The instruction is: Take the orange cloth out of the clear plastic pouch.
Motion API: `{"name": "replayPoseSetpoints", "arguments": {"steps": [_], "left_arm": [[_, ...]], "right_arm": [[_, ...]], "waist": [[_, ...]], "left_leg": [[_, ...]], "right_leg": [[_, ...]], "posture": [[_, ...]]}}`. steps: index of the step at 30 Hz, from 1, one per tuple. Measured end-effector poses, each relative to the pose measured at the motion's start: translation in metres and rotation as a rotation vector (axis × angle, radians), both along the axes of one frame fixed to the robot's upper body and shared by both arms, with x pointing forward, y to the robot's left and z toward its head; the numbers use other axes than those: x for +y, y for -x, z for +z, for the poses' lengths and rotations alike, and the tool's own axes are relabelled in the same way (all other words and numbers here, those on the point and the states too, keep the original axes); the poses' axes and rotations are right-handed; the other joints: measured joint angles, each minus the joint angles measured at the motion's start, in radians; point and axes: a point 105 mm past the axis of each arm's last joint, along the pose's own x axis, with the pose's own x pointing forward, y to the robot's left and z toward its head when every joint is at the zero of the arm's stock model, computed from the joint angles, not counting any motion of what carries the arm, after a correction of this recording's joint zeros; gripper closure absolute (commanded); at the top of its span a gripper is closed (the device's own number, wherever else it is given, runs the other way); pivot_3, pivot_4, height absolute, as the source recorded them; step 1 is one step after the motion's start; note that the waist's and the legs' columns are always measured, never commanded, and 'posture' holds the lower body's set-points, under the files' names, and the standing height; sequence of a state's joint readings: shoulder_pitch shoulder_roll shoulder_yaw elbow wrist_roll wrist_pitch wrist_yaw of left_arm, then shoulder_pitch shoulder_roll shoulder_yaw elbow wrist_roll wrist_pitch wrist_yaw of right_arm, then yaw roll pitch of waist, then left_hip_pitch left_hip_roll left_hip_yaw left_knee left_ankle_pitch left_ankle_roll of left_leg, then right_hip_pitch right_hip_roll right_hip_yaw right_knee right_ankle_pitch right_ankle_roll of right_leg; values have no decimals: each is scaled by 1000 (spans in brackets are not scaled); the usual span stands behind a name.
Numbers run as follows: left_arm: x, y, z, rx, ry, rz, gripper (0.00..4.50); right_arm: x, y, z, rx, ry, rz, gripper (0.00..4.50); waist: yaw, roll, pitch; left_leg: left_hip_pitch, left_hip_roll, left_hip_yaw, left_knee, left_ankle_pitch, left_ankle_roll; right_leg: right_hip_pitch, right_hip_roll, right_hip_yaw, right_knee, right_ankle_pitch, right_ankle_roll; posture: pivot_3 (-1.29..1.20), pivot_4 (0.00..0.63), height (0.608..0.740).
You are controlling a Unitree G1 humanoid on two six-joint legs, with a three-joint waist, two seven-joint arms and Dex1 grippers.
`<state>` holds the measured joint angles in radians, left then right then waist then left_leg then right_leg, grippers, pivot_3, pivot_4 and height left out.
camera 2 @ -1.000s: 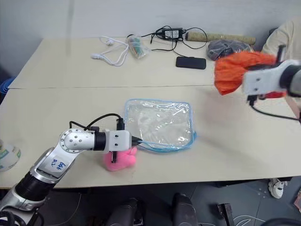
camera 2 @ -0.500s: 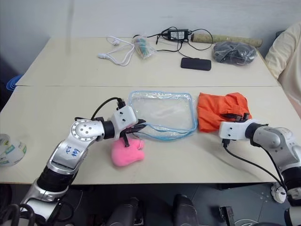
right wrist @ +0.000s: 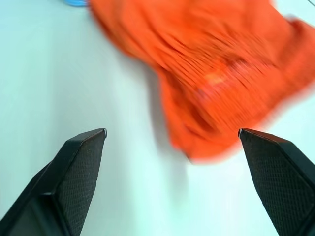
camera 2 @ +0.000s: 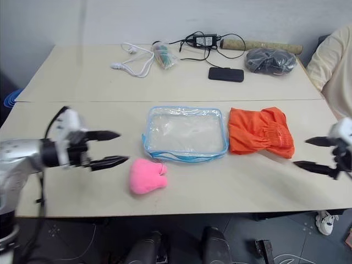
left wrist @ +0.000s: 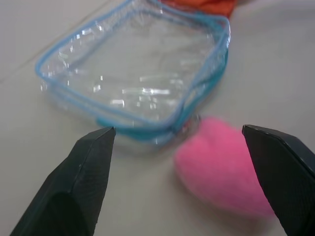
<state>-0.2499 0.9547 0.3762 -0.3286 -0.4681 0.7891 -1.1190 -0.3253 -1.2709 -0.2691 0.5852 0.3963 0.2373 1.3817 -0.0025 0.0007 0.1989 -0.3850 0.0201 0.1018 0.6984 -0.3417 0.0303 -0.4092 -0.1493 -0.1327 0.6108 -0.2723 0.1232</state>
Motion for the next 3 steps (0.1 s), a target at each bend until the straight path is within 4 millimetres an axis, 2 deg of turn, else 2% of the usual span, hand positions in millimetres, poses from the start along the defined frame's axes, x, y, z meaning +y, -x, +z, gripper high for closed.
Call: {"name": "replayPoseSetpoints", "arguments": {"steps": [3], "left_arm": [[28,1,8,-15,-49,36,204]], "right_arm": [[-9,1,6,2,-56,-33,0]], "waist": [[1,0,0]], "left_leg": [[0,0,1,0,-1,0]], "right_leg": [[-1,-1,1,0,0,0]], "posture": [[0,150,740]]}}
